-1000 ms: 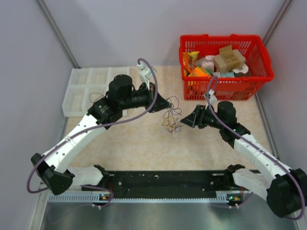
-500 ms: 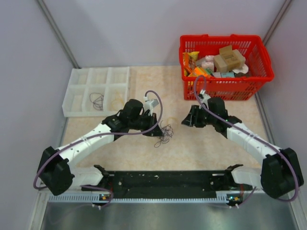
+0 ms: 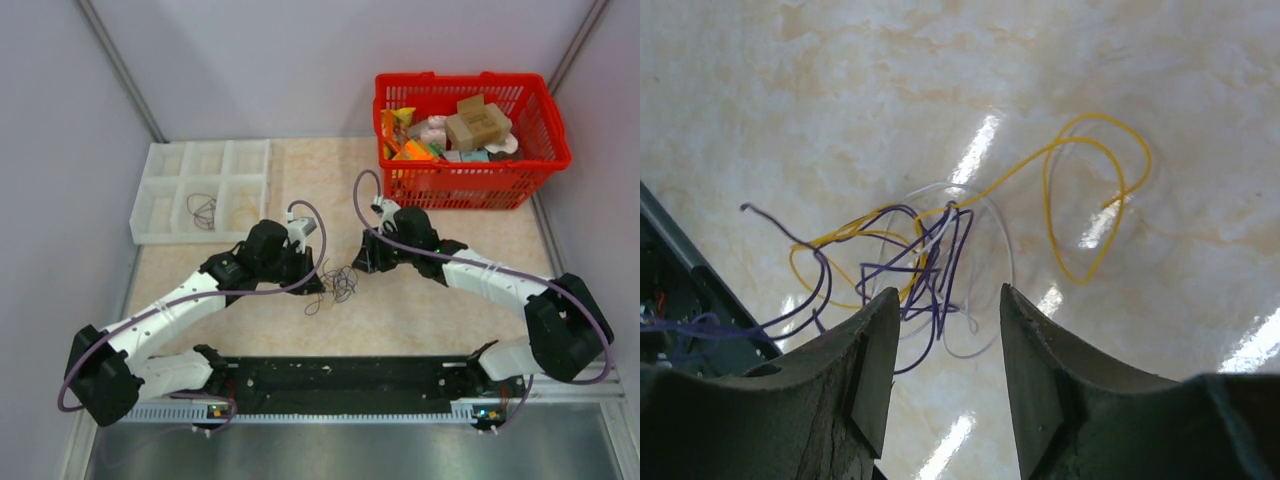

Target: Untangle the cables

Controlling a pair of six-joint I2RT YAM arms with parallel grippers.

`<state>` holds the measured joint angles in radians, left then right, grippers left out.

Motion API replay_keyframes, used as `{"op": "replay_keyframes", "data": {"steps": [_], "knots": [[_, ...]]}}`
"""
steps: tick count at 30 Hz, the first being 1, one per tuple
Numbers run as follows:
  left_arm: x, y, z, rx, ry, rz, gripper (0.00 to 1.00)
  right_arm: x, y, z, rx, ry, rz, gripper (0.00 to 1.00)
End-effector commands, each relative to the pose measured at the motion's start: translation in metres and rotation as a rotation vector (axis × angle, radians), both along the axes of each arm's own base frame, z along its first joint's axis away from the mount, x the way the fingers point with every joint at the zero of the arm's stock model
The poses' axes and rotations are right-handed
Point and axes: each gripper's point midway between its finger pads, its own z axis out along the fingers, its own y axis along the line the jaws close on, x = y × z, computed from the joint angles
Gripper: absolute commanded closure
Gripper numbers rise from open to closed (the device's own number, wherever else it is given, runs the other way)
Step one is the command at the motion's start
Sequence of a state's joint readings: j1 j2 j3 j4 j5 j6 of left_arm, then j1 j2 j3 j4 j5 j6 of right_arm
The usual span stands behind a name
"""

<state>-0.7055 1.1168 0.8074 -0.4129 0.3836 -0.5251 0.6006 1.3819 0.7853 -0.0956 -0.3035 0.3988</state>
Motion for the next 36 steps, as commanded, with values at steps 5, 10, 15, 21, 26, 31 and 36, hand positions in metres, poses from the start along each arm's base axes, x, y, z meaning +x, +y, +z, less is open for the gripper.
{"op": "replay_keyframes", "data": {"steps": [5,10,15,21,26,31,36], "knots": [[0.004,-0.001,0.005,-0.011,-0.038,0.0,1.0,0.004,0.037,0.017,0.091,-0.268,0.194,0.62],[0.005,0.0,0.009,-0.011,-0.044,-0.002,1.0,-0.002,0.044,0.011,0.032,-0.355,0.243,0.64],[0.003,-0.002,0.012,-0.026,-0.033,-0.002,1.0,0.006,0.047,0.012,0.037,-0.399,0.22,0.63],[0.0,-0.002,0.013,-0.038,-0.021,-0.002,1.0,0.013,0.056,0.008,0.052,-0.417,0.224,0.62],[-0.002,0.0,0.016,-0.045,-0.025,0.005,1.0,0.015,0.057,0.002,0.049,-0.426,0.221,0.62],[-0.002,0.001,0.019,-0.045,-0.032,0.009,1.0,0.014,0.054,-0.002,0.028,-0.429,0.234,0.64],[-0.002,0.001,0.021,-0.049,-0.036,0.011,1.0,0.006,0.054,-0.009,0.031,-0.417,0.264,0.63]]}}
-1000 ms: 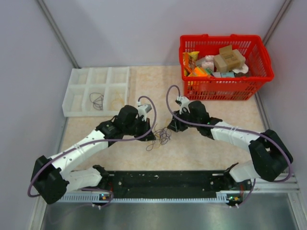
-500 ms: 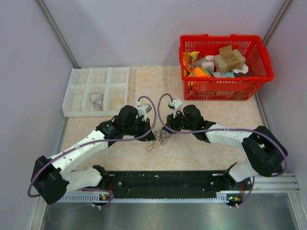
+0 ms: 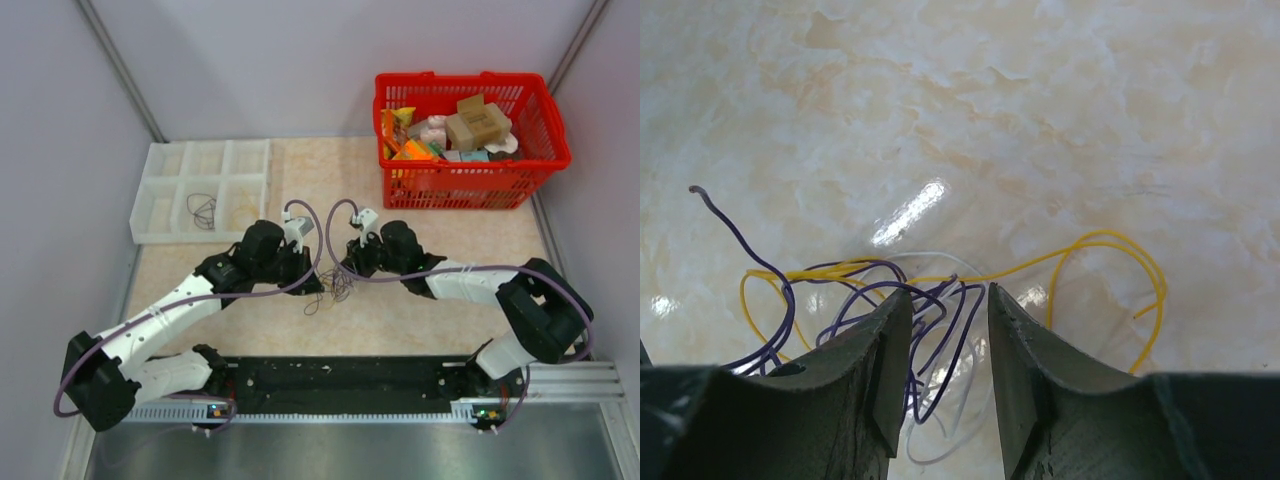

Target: Untangle the cables

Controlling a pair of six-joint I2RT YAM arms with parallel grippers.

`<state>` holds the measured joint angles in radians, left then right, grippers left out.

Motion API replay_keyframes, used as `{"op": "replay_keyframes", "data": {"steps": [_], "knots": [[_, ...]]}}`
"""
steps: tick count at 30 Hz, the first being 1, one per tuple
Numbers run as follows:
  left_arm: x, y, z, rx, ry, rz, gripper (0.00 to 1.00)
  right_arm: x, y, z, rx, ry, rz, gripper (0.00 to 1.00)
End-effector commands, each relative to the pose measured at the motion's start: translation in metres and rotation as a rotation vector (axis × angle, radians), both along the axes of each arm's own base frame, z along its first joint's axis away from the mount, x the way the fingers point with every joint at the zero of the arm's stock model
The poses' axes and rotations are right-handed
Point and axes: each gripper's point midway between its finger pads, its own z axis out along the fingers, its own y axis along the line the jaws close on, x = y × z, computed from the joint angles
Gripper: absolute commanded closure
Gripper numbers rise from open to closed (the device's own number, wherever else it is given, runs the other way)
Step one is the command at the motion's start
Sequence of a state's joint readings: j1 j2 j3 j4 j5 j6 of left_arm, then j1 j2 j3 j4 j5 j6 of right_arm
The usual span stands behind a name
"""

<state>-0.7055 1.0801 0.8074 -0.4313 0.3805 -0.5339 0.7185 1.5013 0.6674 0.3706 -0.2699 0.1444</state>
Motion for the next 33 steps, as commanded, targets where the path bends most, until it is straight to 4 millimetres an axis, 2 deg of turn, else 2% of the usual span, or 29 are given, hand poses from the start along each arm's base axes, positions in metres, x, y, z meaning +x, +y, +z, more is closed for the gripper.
{"op": "replay_keyframes", "data": {"steps": [1,9,12,15,17,21,26,30,33], "knots": [[0.001,-0.002,0.012,-0.033,-0.026,0.002,1.0,-0.005,0.009,0.004,0.024,-0.041,0.05,0.63],[0.001,-0.002,0.011,-0.031,-0.023,0.004,1.0,-0.003,0.026,0.002,0.057,-0.039,0.076,0.62],[0.001,-0.001,0.01,-0.028,-0.023,0.009,1.0,0.003,0.024,0.007,0.058,-0.063,0.036,0.69],[0.002,0.001,0.006,-0.021,-0.019,0.02,1.0,0.007,0.016,0.023,0.068,-0.104,-0.012,0.84],[0.001,0.002,0.002,-0.019,-0.012,0.023,1.0,0.005,0.01,0.034,0.076,-0.124,-0.026,0.86],[0.002,0.001,-0.006,-0.009,-0.001,0.027,1.0,0.001,-0.001,0.057,0.089,-0.145,-0.06,1.0],[0.004,-0.002,-0.012,-0.004,0.005,0.023,1.0,-0.002,-0.019,0.089,0.112,-0.169,-0.133,1.0],[0.008,-0.001,-0.018,0.02,0.004,0.027,0.86,-0.006,-0.036,0.121,0.125,-0.19,-0.198,1.0],[0.01,-0.002,-0.02,0.024,0.004,0.031,0.65,-0.007,-0.055,0.163,0.151,-0.25,-0.266,1.0]]}}
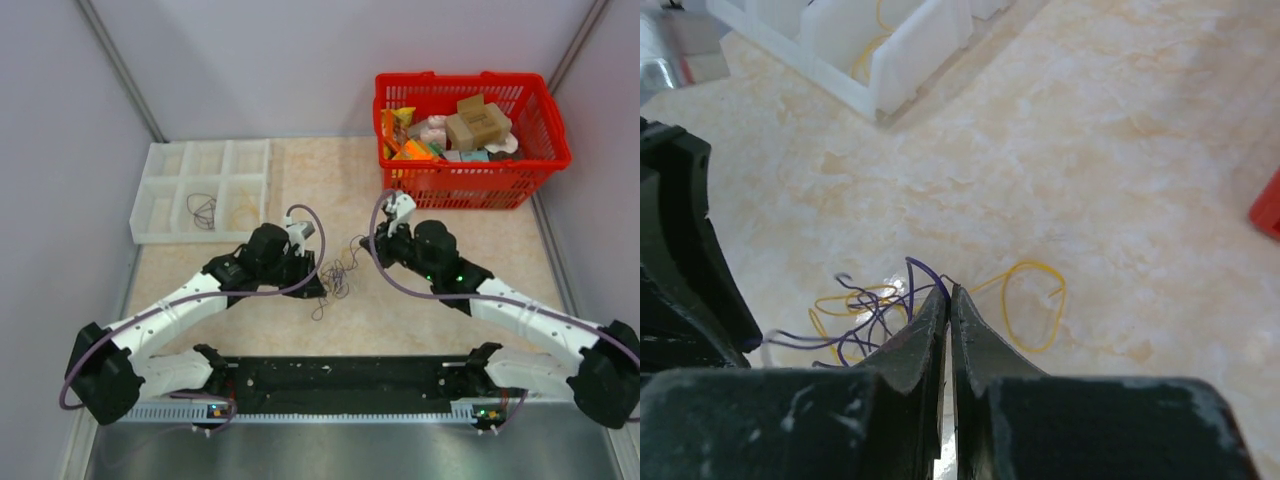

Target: Untangle the cables

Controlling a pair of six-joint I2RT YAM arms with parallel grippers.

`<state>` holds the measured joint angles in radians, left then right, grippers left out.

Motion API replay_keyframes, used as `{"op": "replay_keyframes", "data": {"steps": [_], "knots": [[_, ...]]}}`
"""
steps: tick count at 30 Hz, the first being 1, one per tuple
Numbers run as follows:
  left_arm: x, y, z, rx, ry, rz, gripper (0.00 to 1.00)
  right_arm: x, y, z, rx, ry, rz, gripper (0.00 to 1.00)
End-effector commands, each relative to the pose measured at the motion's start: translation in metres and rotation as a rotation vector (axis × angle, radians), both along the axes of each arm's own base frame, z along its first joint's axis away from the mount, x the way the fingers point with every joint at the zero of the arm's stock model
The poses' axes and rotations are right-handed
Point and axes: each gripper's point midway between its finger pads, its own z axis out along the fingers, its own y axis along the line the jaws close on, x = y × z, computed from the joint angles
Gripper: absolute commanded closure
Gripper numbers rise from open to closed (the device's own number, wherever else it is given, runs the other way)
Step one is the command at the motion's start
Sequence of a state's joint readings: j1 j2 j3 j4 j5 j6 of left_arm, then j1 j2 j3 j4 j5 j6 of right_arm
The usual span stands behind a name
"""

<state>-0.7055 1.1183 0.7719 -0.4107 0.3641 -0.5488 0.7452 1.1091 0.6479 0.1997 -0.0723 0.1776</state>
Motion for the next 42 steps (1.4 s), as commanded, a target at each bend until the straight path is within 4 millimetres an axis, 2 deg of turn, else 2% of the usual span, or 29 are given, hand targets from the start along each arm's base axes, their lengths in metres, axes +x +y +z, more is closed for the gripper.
{"op": "replay_keyframes", "data": {"steps": [1,3,5,7,11,15,18,21,25,29,30,35,38,42], "knots": [[0.01,-0.005,0.004,-0.018,-0.042,0.008,0.57,0.0,-0.023,0.074,0.056,-0.089,-0.109,1.0],[0.01,-0.006,0.008,-0.03,-0.05,0.004,0.45,-0.006,-0.032,0.104,0.08,-0.123,-0.123,1.0],[0.011,-0.007,0.015,-0.043,-0.065,0.0,0.42,-0.013,-0.038,0.138,0.117,-0.166,-0.117,1.0],[0.012,-0.007,0.025,-0.058,-0.093,0.001,0.4,-0.021,-0.042,0.182,0.171,-0.227,-0.097,1.0],[0.017,-0.005,0.055,-0.096,-0.178,0.014,0.39,-0.034,-0.046,0.251,0.259,-0.309,-0.067,1.0],[0.018,-0.001,0.081,-0.148,-0.27,0.028,0.36,-0.053,-0.044,0.327,0.386,-0.379,0.009,1.0],[0.02,0.0,0.096,-0.189,-0.327,0.042,0.35,-0.069,-0.037,0.375,0.468,-0.418,0.096,1.0],[0.019,0.002,0.116,-0.246,-0.382,0.055,0.32,-0.081,-0.037,0.41,0.525,-0.474,0.142,1.0],[0.013,-0.003,0.156,-0.378,-0.491,0.027,0.28,-0.093,-0.04,0.457,0.602,-0.527,0.181,1.0],[0.012,-0.001,0.189,-0.47,-0.578,0.039,0.25,-0.106,-0.047,0.495,0.673,-0.587,0.209,1.0],[0.011,-0.001,0.194,-0.484,-0.588,0.041,0.25,-0.114,-0.055,0.511,0.699,-0.622,0.208,1.0],[0.009,-0.002,0.212,-0.52,-0.621,0.025,0.23,-0.129,-0.068,0.553,0.743,-0.737,0.217,1.0],[0.005,-0.01,0.225,-0.571,-0.641,-0.024,0.23,-0.127,-0.069,0.558,0.741,-0.775,0.206,1.0],[-0.006,-0.028,0.245,-0.665,-0.637,-0.139,0.22,-0.104,-0.053,0.539,0.701,-0.717,0.179,1.0]]}}
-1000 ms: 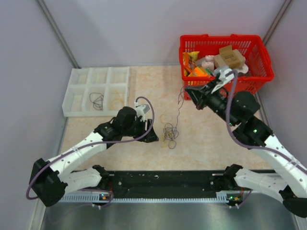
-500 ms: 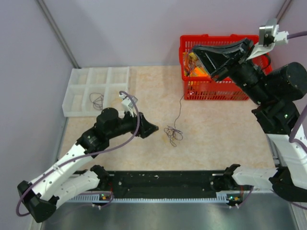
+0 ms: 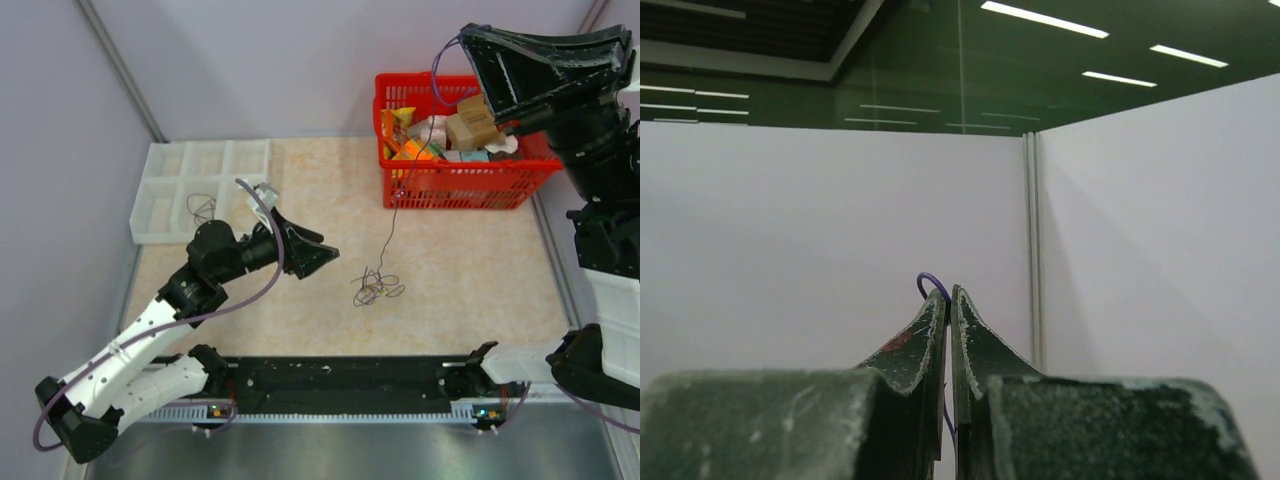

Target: Untangle the cables

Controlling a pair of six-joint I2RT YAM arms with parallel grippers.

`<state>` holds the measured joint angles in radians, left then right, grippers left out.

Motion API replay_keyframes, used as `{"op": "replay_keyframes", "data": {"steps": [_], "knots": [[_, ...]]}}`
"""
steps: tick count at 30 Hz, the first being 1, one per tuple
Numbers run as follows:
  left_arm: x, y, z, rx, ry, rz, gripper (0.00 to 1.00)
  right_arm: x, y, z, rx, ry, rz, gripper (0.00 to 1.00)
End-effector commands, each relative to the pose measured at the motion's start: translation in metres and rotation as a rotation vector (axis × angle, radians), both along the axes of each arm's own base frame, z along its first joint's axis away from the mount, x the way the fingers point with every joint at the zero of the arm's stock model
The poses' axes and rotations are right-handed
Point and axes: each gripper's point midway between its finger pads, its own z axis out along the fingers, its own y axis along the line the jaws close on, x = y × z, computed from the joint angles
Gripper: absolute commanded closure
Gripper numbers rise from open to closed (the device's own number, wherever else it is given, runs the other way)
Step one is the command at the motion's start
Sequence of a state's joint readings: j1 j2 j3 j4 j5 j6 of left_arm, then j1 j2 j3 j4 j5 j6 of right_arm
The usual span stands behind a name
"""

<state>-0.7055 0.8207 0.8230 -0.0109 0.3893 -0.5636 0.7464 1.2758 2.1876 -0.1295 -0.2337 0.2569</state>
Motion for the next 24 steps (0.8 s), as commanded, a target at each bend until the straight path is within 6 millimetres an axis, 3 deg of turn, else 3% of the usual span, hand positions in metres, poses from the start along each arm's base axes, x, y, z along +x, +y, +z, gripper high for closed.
{"op": "replay_keyframes", "data": {"steps": [1,4,6,12,16,19,21,24], "knots": [[-0.012,-0.023,0.058,-0.135,-0.132,-0.148,0.23,0.019,0.017,-0.014,-0.027,0.034,-0.008,1.0],[0.005,-0.04,0.057,-0.085,-0.157,-0.103,0.28,0.024,0.025,-0.018,-0.03,0.068,0.022,1.0],[0.006,-0.054,0.057,-0.061,-0.192,-0.129,0.28,0.023,0.029,-0.018,-0.031,0.075,0.048,1.0],[-0.035,-0.08,0.078,-0.158,-0.35,-0.31,0.24,0.023,0.03,-0.017,-0.027,0.083,0.052,1.0],[-0.044,-0.094,0.082,-0.194,-0.343,-0.388,0.25,0.02,0.029,-0.018,-0.032,0.078,0.059,1.0],[-0.03,-0.109,0.075,-0.159,-0.282,-0.372,0.29,0.019,0.027,-0.018,-0.03,0.077,0.056,1.0],[-0.015,-0.118,0.06,-0.093,-0.232,-0.338,0.4,0.018,0.026,-0.019,-0.032,0.078,0.056,1.0],[0.003,-0.124,0.055,-0.045,-0.195,-0.267,0.53,0.014,0.023,-0.019,-0.03,0.073,0.057,1.0]]}}
